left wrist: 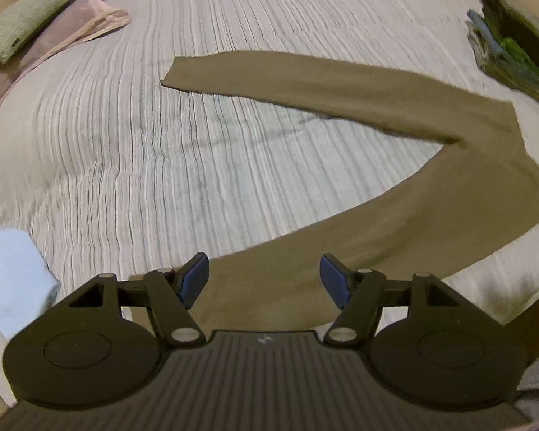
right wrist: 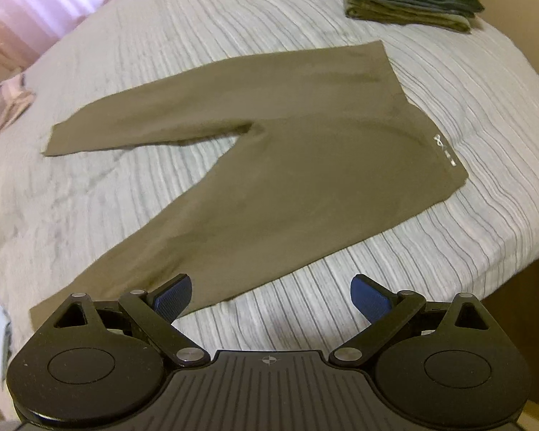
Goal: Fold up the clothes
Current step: 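Grasp the trouser leg ends with the left gripper while the right gripper grasps the waist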
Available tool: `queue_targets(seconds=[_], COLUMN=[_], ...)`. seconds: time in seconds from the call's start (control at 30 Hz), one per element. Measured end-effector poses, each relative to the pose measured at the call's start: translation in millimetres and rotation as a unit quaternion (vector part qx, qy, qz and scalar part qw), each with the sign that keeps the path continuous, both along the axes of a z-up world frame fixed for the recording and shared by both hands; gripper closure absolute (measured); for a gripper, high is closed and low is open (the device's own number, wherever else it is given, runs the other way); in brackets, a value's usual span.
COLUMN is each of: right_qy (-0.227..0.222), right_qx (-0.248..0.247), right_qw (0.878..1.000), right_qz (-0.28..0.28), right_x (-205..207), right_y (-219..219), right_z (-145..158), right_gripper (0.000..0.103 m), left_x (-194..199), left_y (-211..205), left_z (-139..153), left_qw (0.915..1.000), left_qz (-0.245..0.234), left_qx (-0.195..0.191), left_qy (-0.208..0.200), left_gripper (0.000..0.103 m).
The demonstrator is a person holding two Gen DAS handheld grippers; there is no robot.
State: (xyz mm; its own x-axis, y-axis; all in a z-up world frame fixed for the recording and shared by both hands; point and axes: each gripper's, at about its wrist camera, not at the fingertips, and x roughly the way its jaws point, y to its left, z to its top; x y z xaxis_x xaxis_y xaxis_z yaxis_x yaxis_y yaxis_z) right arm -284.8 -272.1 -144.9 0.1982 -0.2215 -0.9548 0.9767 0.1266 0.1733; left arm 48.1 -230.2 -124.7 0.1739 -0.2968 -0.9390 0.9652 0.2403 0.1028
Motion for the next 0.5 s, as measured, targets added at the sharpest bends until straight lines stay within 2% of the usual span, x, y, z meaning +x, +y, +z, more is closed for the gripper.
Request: queue_targets(seconds=[0.17, 0.3, 0.5], right_qy=[0.028, 0.037, 0.047], right_qx=[0.017, 0.009, -0.013], right_qw=[0.999, 0.999, 0.999], right_qz=[-0.027, -0.029, -0.012], right_x=[9, 19, 32], right_y=[-3, -14, -41], right_z=[-14, -14, -11], right_gripper=[0.006, 0.006, 0.006], left_x=[20, 15, -2], left_y=[-18, -36, -69], left_z=[-24, -40, -50], left_qw=[0.9989, 0.9967, 0.9933], left_qz=[-0.036, -0.068, -0.11], left_qx=[0.031, 0.039, 0.028], left_qy=[0.004, 0.019, 0.022], left_gripper=[0.038, 0.038, 0.038])
